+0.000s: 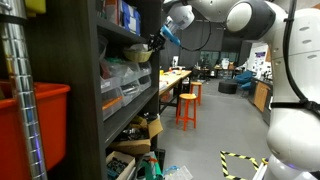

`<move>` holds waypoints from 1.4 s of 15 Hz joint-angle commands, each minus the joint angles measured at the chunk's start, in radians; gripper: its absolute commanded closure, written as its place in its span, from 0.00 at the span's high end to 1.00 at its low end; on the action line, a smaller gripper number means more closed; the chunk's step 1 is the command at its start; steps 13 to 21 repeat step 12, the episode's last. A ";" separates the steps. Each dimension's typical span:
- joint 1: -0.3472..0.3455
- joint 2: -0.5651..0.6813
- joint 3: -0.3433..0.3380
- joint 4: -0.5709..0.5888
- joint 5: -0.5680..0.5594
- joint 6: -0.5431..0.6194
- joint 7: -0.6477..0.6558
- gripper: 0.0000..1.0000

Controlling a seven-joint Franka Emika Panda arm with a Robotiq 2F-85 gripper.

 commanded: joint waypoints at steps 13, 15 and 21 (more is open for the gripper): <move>-0.004 0.022 0.001 -0.062 0.073 -0.005 0.000 0.34; -0.004 0.022 0.001 -0.062 0.073 -0.005 0.000 0.34; -0.004 0.022 0.001 -0.062 0.073 -0.005 0.000 0.34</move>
